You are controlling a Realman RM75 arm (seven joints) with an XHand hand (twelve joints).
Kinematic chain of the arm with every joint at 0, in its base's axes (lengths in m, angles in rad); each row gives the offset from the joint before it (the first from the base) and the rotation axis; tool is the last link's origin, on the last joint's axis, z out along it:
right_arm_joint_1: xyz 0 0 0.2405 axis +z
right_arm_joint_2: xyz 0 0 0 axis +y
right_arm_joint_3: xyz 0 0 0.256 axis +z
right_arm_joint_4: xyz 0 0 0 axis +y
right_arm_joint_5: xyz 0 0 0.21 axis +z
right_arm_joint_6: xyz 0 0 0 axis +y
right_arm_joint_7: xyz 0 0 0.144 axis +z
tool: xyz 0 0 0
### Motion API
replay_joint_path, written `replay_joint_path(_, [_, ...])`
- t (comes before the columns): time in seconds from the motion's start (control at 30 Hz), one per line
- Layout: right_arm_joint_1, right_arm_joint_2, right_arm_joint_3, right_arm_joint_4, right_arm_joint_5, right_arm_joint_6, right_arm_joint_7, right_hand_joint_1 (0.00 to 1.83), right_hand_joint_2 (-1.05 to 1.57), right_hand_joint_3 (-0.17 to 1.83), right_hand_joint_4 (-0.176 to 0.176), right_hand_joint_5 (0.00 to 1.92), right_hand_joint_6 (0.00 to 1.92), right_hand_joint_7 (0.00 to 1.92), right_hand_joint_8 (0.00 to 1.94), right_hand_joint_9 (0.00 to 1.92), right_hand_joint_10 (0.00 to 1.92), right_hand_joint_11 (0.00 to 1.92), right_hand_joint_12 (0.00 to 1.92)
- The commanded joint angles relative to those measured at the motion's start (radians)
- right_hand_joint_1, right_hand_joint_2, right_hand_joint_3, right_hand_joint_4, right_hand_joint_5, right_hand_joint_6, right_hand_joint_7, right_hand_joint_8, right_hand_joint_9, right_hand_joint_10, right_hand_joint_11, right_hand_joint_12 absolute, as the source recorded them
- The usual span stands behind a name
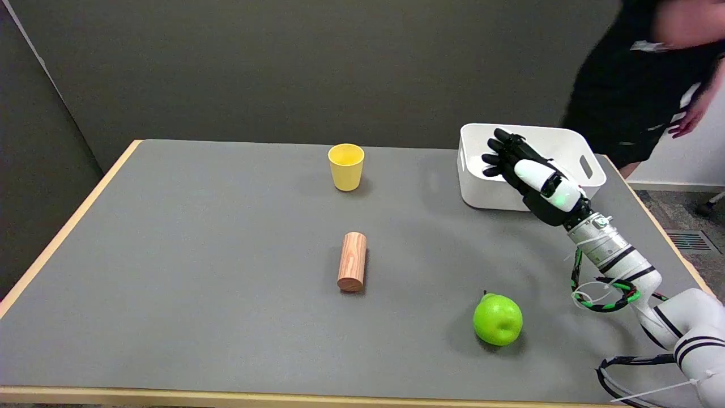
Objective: Pick up the wooden cylinder.
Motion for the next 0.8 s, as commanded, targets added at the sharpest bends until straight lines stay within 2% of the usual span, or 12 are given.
replay_joint_path(0.03, [-0.006, 0.005, 0.026, 0.024, -0.001, -0.031, -0.043, 0.57, 0.67, 0.99, 0.001, 0.09, 0.32, 0.13, 0.3, 0.17, 0.72, 0.11, 1.26])
replay_joint_path(0.3, [-0.015, 0.063, -0.022, 0.256, -0.079, 0.114, -0.33, 0.54, 0.66, 0.99, -0.01, 0.12, 0.37, 0.18, 0.34, 0.19, 0.76, 0.15, 1.31])
replay_joint_path(0.47, [-0.017, 0.079, -0.121, 0.407, -0.131, 0.269, -0.545, 0.57, 0.64, 0.98, -0.009, 0.12, 0.37, 0.18, 0.34, 0.17, 0.75, 0.14, 1.3])
replay_joint_path(0.63, [-0.001, 0.088, -0.23, 0.472, -0.152, 0.334, -0.777, 0.6, 0.63, 0.98, -0.004, 0.14, 0.39, 0.22, 0.36, 0.18, 0.75, 0.14, 1.3])
replay_joint_path(0.8, [0.05, 0.133, -0.354, 0.479, -0.21, 0.342, -0.787, 0.6, 0.63, 0.98, 0.0, 0.16, 0.4, 0.25, 0.38, 0.2, 0.76, 0.15, 1.31])
